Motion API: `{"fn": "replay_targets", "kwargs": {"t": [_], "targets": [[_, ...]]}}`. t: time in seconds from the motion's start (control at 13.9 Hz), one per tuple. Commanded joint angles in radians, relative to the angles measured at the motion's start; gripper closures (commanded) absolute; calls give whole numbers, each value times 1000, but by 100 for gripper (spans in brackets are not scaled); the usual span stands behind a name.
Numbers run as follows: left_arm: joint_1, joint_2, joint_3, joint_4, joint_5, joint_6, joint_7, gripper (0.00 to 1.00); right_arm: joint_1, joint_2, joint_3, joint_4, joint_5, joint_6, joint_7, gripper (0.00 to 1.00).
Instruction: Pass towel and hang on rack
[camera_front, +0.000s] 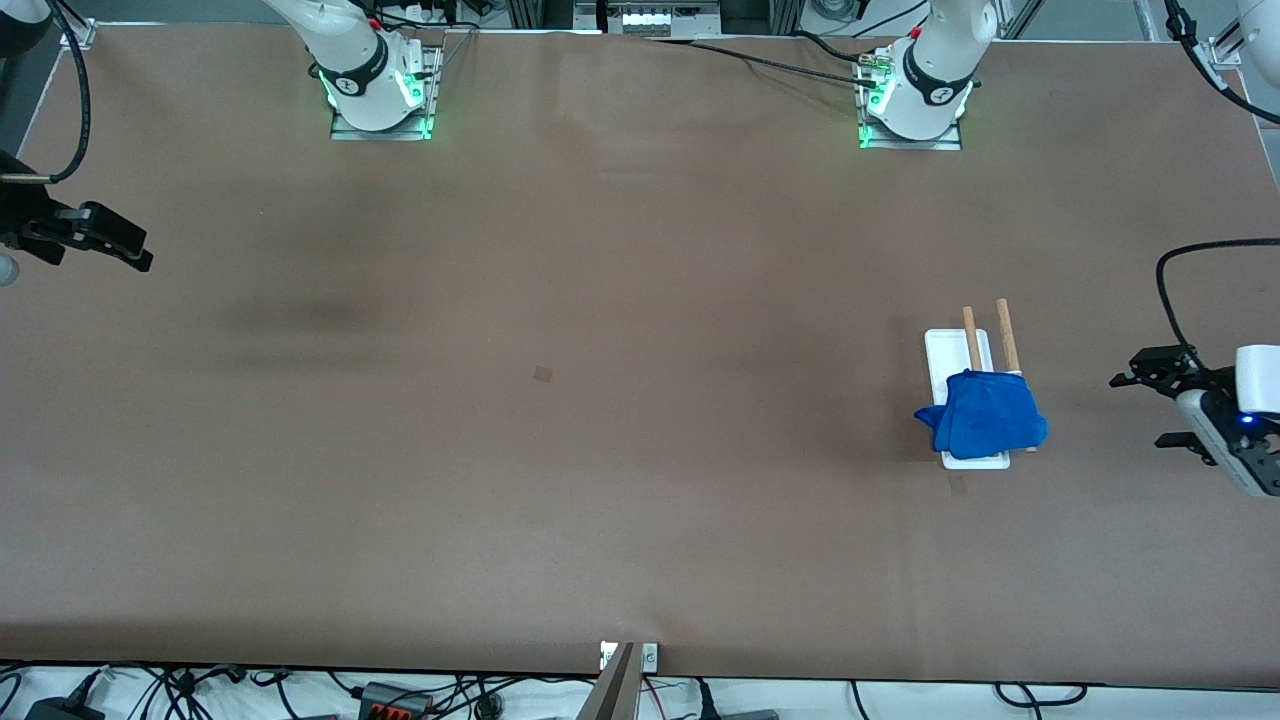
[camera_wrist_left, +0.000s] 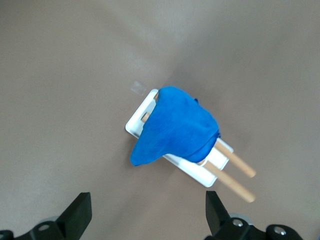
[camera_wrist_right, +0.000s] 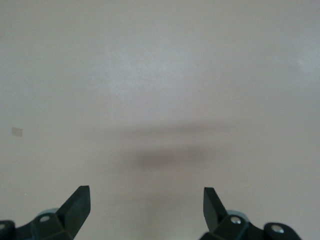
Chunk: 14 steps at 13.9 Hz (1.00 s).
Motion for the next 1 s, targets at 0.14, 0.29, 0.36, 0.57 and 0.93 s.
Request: {"fn": "replay_targets", "kwargs": {"t": [0.14,0.29,0.36,0.57,0.93], "targets": [[-59,5,0,128,-12,-151,-340,0,2,-24,0,-56,21,32,-2,0],[-77,-5,1,139,-7,-195,-503,0,3,-33,0,-67,21,38,-4,0],[-88,-21,3,137,-1,-214,-581,0,3,-57,0,-104,20,70,-4,0],[-145,-109,1,73,125,-185,-794,0,2,-116,0,-182,18,128,-14,0],[-120,-347,-71,-252,204,4,-835,0,2,-84,2,-103,14,75,-27,0]]}}
